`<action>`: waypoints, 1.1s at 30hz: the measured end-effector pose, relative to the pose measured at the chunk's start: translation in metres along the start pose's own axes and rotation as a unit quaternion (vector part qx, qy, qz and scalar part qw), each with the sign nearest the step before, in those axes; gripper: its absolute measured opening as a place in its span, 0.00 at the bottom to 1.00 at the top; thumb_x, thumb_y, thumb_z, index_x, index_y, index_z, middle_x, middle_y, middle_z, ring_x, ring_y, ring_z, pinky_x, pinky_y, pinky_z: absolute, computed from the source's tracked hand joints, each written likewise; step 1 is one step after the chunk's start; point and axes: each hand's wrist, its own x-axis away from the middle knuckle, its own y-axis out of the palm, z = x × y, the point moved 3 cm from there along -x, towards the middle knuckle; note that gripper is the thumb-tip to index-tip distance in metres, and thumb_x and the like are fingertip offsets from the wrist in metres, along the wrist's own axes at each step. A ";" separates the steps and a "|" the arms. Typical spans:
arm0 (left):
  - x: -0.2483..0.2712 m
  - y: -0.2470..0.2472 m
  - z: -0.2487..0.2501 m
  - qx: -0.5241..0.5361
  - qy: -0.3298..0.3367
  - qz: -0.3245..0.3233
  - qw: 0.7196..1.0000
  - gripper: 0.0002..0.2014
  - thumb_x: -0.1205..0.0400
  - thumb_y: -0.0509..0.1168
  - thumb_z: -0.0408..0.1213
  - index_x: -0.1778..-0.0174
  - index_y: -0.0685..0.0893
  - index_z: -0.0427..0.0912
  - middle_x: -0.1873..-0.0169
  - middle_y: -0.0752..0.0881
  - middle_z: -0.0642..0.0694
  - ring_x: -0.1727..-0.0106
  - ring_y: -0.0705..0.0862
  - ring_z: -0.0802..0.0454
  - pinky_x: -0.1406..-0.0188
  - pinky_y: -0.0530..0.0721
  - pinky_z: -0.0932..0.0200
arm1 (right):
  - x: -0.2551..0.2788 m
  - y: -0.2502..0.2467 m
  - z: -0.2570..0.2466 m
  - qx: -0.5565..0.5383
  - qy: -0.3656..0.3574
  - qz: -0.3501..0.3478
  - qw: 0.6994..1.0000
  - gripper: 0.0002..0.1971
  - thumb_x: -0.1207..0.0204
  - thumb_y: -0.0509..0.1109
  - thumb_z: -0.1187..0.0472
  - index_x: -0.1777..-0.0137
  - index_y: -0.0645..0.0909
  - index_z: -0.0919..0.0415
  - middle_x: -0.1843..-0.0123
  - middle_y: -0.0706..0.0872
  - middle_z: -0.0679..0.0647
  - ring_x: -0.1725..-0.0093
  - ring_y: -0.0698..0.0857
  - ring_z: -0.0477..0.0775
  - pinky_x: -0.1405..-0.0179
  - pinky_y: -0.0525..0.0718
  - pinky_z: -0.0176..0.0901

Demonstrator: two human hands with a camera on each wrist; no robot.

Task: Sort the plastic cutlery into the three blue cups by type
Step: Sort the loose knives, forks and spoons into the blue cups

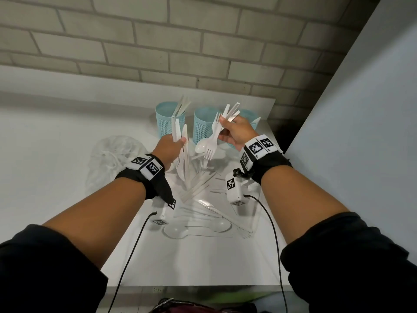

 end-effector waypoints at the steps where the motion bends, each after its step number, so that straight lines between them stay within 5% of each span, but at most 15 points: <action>1: -0.001 0.001 0.001 0.014 -0.002 0.002 1.000 0.13 0.14 0.57 0.40 0.39 0.76 0.37 0.57 0.77 0.40 0.61 0.75 0.48 0.64 0.73 0.58 | 0.000 0.001 0.002 -0.005 0.007 -0.006 1.000 0.06 0.18 0.62 0.66 0.56 0.77 0.59 0.59 0.83 0.56 0.60 0.83 0.52 0.58 0.87 0.44; 3: -0.003 0.004 0.004 0.027 0.003 0.004 1.000 0.17 0.13 0.56 0.41 0.35 0.75 0.32 0.55 0.79 0.41 0.60 0.76 0.49 0.62 0.74 0.56 | 0.001 0.004 0.006 0.001 0.020 -0.028 0.999 0.06 0.18 0.62 0.66 0.55 0.78 0.59 0.59 0.84 0.56 0.60 0.84 0.53 0.53 0.86 0.48; 7: -0.001 0.012 0.010 0.055 0.016 -0.029 0.998 0.17 0.12 0.50 0.39 0.31 0.73 0.36 0.46 0.85 0.41 0.50 0.82 0.49 0.46 0.76 0.54 | 0.006 0.014 0.007 0.018 0.041 -0.073 0.996 0.04 0.18 0.62 0.67 0.50 0.78 0.61 0.57 0.84 0.57 0.59 0.85 0.53 0.62 0.89 0.42; 11: 0.002 0.018 0.012 0.047 0.022 -0.052 0.997 0.18 0.12 0.50 0.41 0.29 0.74 0.39 0.37 0.82 0.39 0.39 0.80 0.43 0.34 0.77 0.46 | 0.008 0.022 0.007 0.012 0.039 -0.093 0.995 0.16 0.20 0.64 0.69 0.32 0.74 0.64 0.54 0.85 0.58 0.57 0.85 0.55 0.57 0.89 0.45; 14: 0.002 0.022 0.011 0.057 0.036 -0.073 0.995 0.19 0.12 0.51 0.42 0.28 0.74 0.38 0.35 0.81 0.40 0.34 0.79 0.44 0.29 0.73 0.46 | 0.010 0.030 0.007 0.016 0.032 -0.094 0.995 0.20 0.21 0.64 0.72 0.29 0.71 0.66 0.53 0.84 0.59 0.58 0.86 0.54 0.57 0.89 0.44; 19: 0.002 0.025 0.008 0.065 0.059 -0.087 0.992 0.13 0.13 0.55 0.40 0.36 0.76 0.38 0.48 0.85 0.42 0.46 0.83 0.48 0.45 0.80 0.57 | 0.012 0.038 0.009 0.035 0.034 -0.061 0.997 0.18 0.21 0.62 0.75 0.31 0.70 0.73 0.42 0.81 0.70 0.47 0.85 0.66 0.42 0.84 0.54; 24: -0.002 0.025 0.000 0.106 0.073 -0.099 0.987 0.15 0.13 0.55 0.39 0.33 0.76 0.37 0.41 0.84 0.32 0.41 0.84 0.38 0.36 0.80 0.43 | 0.011 0.042 0.012 0.071 0.046 -0.033 0.996 0.18 0.21 0.62 0.76 0.31 0.72 0.75 0.35 0.80 0.73 0.37 0.82 0.70 0.34 0.79 0.61; 27: 0.002 0.029 0.002 0.134 0.083 -0.098 0.983 0.10 0.12 0.53 0.36 0.41 0.77 0.41 0.51 0.84 0.36 0.53 0.84 0.45 0.49 0.84 0.51 | 0.009 0.045 0.014 0.128 0.017 -0.008 0.992 0.11 0.22 0.64 0.73 0.41 0.81 0.71 0.41 0.85 0.70 0.42 0.86 0.69 0.37 0.81 0.64; 30: 0.003 0.030 0.000 0.140 0.087 -0.107 0.981 0.14 0.12 0.52 0.36 0.33 0.75 0.38 0.54 0.84 0.45 0.57 0.85 0.57 0.62 0.85 0.68 | 0.007 0.044 0.018 0.156 0.004 0.018 0.988 0.09 0.22 0.65 0.69 0.61 0.85 0.62 0.51 0.88 0.68 0.51 0.88 0.67 0.43 0.84 0.64; 33: 0.004 0.030 -0.002 0.153 0.076 -0.099 0.980 0.14 0.12 0.53 0.37 0.34 0.76 0.39 0.56 0.85 0.46 0.67 0.87 0.65 0.67 0.83 0.72 | 0.010 0.042 0.013 0.222 -0.021 0.042 0.974 0.10 0.22 0.64 0.68 0.57 0.86 0.71 0.57 0.87 0.67 0.59 0.83 0.59 0.51 0.84 0.51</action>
